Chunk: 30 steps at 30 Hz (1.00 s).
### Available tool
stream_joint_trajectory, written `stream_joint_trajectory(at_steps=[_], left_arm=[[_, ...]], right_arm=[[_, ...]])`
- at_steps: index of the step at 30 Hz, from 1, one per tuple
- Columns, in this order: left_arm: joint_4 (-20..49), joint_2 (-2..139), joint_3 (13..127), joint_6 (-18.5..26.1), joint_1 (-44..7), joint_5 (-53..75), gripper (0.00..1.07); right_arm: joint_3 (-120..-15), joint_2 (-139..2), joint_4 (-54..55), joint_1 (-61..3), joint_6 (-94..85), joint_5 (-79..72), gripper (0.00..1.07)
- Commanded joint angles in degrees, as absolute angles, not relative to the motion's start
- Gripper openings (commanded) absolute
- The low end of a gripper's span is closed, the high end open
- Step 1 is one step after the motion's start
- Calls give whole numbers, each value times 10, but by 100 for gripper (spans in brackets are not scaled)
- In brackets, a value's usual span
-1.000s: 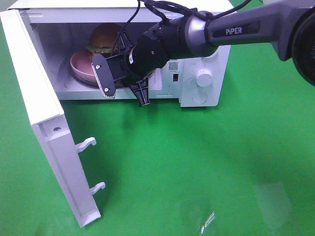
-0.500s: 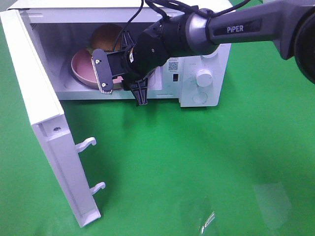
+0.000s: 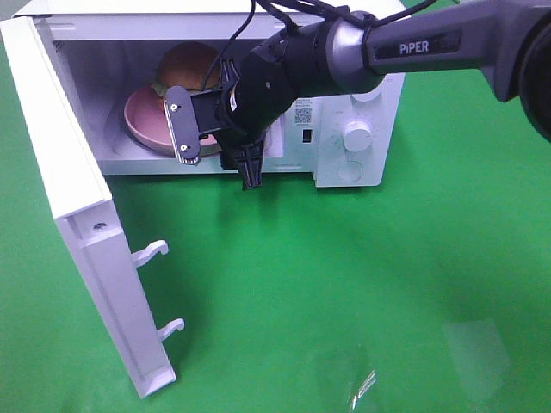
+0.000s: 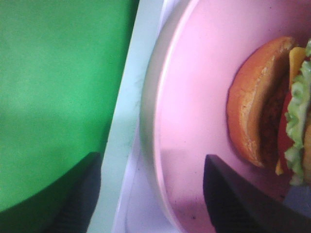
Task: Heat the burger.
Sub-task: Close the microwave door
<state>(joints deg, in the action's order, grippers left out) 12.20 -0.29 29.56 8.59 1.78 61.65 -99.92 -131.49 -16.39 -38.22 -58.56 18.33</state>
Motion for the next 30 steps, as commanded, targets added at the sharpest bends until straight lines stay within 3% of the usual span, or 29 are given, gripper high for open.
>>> stream_joint_trajectory(at_steps=[1,30], left_arm=[[122,-12,296,88,15,616,98],[122,-12,296,88,15,616,98]], right_arm=[[-1003,-1303,-161,-380,-576,188,63],[-797,-1147,-162,-382,-566,121,63]])
